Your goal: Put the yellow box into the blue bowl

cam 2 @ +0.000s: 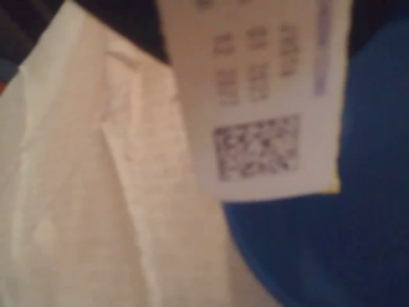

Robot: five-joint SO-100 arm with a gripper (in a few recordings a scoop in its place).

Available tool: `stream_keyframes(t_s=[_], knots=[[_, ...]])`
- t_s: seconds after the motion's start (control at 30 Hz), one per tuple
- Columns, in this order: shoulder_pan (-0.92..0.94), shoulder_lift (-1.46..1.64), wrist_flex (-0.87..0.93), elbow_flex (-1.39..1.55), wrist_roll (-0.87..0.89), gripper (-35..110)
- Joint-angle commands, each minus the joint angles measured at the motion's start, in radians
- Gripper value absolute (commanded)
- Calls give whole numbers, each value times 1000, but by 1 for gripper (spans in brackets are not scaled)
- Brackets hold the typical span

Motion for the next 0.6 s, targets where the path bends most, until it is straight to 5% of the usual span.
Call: stream_keyframes(t_s=[0.0, 0.23, 0.57], knots=[[35, 37, -25, -23, -6, 17], [41, 43, -25, -21, -8, 26], [41, 106, -26, -32, -8, 12]])
